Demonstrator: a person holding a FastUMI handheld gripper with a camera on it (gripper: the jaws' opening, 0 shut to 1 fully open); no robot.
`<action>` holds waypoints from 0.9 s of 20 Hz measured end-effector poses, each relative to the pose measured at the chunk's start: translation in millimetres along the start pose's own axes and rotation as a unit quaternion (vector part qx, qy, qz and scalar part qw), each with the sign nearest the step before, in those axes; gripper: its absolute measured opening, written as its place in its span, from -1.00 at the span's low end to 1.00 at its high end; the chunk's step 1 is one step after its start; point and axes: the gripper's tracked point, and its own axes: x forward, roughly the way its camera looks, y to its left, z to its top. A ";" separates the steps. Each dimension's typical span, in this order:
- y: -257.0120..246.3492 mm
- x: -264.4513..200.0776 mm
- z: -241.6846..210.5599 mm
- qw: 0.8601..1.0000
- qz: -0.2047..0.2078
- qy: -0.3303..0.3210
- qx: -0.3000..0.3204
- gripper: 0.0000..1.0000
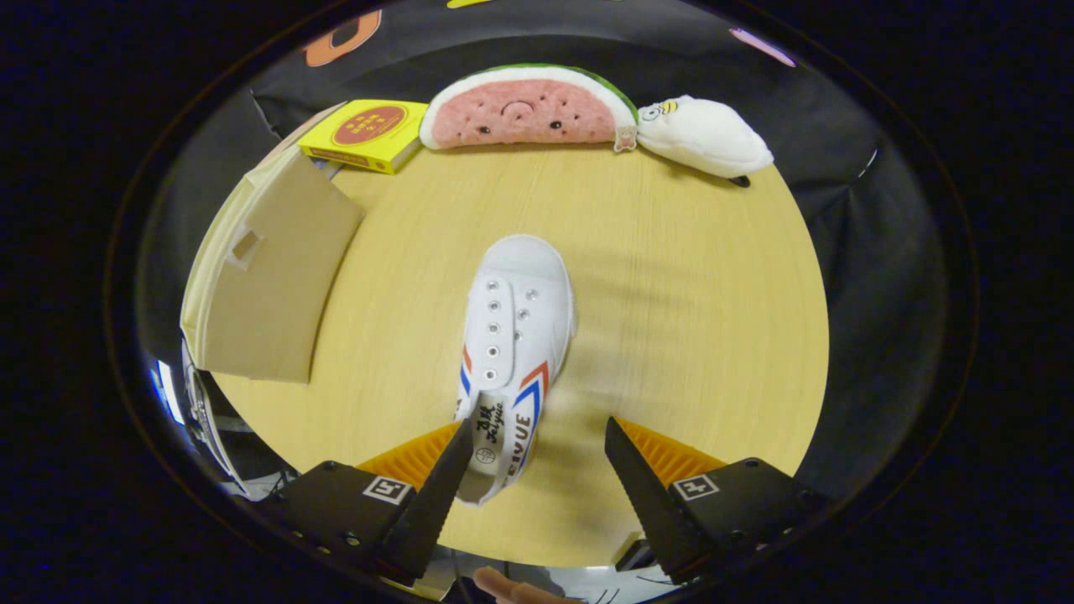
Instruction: Open the storage box then place both shoes into the box .Put the left shoe in first, then the right shoe, with the right side of both shoes facing outward in a uniform manner.
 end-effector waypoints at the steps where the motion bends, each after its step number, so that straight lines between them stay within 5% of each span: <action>1: 0.9 5.9 -1.7 1.000 0.003 0.004 -0.001 0.93; 5: -14.4 26.9 -4.9 0.998 -0.048 0.020 -0.029 0.95; 13: -18.3 38.8 18.4 0.998 -0.057 -0.009 -0.033 0.83; 16: -14.8 44.4 18.6 0.999 -0.040 -0.001 -0.015 0.28; 18: -6.3 49.4 17.1 1.000 -0.018 -0.002 -0.021 0.24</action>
